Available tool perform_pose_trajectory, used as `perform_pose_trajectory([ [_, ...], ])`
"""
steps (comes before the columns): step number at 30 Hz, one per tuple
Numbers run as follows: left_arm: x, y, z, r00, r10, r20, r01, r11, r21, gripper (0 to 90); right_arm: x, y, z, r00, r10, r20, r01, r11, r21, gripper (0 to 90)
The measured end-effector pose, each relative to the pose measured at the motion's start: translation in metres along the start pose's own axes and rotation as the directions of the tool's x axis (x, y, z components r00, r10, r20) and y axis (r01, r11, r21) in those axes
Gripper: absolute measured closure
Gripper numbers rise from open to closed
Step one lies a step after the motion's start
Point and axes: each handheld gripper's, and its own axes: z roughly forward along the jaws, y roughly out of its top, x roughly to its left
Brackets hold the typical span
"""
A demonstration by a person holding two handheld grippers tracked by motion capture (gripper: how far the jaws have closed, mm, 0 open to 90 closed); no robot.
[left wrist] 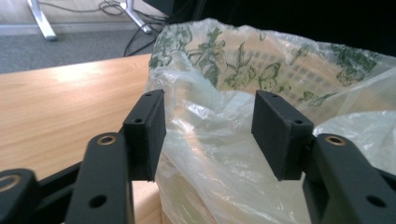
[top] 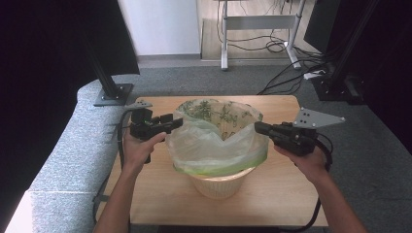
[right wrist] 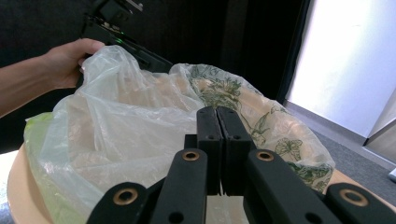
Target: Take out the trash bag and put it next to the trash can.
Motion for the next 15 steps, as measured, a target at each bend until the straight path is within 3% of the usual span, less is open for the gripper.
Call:
perform_pose_trajectory([
  [4, 0.002, -0.003, 0.002, 0.9998, 0.008, -0.017, -0.008, 1.0000, 0.005, 60.2, -0.001, -0.002, 0.001, 0.9999, 0.005, -0.009, -0.005, 1.000, 0.007, 83.4],
  [7, 0.004, -0.004, 0.000, 0.9998, 0.000, -0.022, 0.000, 1.0000, 0.004, 73.3, -0.002, -0.003, 0.000, 0.9999, 0.012, 0.000, -0.012, 1.000, 0.006, 69.3],
  [11, 0.005, -0.005, -0.003, 0.9997, 0.000, -0.023, -0.001, 0.9997, -0.024, 78.9, -0.015, -0.005, -0.008, 0.9961, 0.082, 0.030, -0.082, 0.997, -0.015, 49.0],
  [15, 0.004, -0.005, -0.005, 0.9995, 0.014, -0.028, -0.014, 0.9993, -0.033, 87.2, -0.035, -0.014, -0.009, 0.9892, 0.146, 0.008, -0.146, 0.988, 0.049, 34.8],
])
